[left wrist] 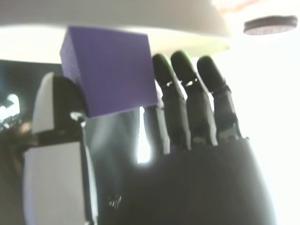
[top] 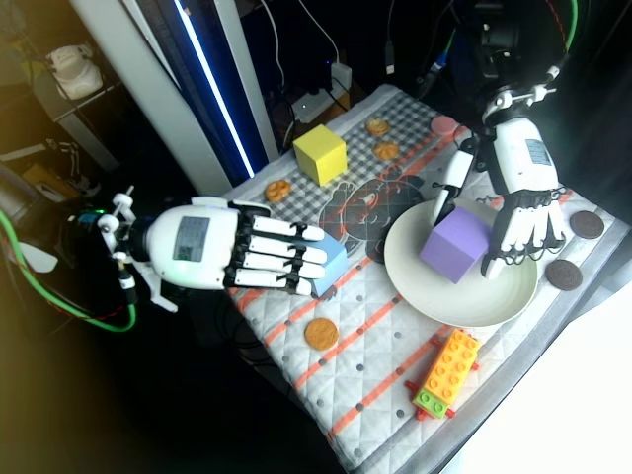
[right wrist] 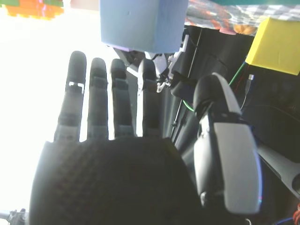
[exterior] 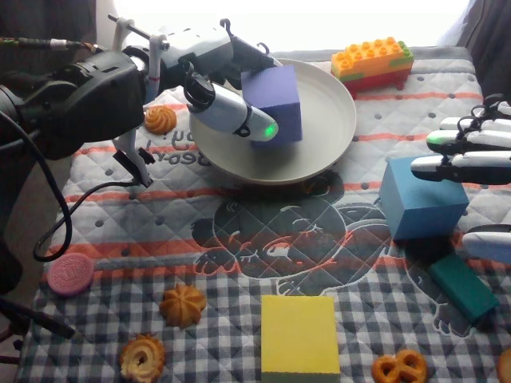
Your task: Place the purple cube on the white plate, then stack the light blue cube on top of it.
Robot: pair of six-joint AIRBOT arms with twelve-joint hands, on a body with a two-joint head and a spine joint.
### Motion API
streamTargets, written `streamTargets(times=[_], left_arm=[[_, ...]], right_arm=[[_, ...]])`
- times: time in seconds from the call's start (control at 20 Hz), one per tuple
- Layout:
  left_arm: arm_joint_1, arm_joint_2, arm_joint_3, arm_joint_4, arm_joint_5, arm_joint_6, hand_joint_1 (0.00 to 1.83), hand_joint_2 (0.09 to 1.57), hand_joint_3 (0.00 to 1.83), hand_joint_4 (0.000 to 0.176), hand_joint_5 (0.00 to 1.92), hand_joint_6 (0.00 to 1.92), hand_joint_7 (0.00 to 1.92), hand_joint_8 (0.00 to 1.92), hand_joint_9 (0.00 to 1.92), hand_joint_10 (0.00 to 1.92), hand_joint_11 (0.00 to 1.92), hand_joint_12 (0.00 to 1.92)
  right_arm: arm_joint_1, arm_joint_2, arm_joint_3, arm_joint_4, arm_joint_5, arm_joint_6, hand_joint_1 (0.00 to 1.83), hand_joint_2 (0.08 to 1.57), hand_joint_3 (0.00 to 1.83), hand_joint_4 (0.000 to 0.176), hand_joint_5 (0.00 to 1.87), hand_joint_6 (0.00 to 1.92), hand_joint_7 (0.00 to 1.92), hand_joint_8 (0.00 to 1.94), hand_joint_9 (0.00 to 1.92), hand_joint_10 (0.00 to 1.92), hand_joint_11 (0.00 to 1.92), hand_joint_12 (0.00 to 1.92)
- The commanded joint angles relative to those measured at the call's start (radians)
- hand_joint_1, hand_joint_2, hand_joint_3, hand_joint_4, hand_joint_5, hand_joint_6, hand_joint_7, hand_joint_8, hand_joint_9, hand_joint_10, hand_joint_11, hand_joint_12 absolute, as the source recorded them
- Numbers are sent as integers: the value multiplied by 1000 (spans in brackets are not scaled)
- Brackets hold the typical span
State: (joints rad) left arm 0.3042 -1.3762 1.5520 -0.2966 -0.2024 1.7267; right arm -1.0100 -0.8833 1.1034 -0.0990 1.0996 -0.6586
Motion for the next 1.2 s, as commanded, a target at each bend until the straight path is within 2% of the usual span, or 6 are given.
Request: streamTargets(times=[0.0,0.25,0.9,0.95,1.0,1.15], left_arm=[[-6,2,2,-4,-106,-5,909,981,0,99,520,0,567,6,337,521,0,1408],[3,8,-12,-3,-111,-5,929,958,0,173,309,0,475,0,388,244,0,1270],[119,289,-357,32,-432,-23,725,865,1,176,0,0,70,2,139,4,0,904],[150,325,-396,51,-463,-47,718,874,1,176,0,0,52,2,122,3,0,852],[176,350,-422,67,-479,-73,679,841,0,176,0,0,4,2,16,2,0,158],[260,410,-488,96,-535,-148,794,815,0,176,0,0,55,14,51,17,8,10]], right_arm=[[12,1,5,24,117,7,356,1210,0,108,420,4,285,2,229,2,0,840],[12,0,5,25,117,13,362,1212,0,90,426,4,290,3,235,4,0,837],[79,-17,41,58,115,18,473,1056,0,137,251,0,156,0,185,1,0,650],[95,-27,53,58,88,18,491,1029,0,168,242,0,154,0,171,1,0,599],[103,-34,62,58,67,18,470,1003,0,176,188,0,111,0,133,0,0,551],[121,-58,91,55,-11,18,516,977,0,176,183,1,138,4,203,10,52,714]])
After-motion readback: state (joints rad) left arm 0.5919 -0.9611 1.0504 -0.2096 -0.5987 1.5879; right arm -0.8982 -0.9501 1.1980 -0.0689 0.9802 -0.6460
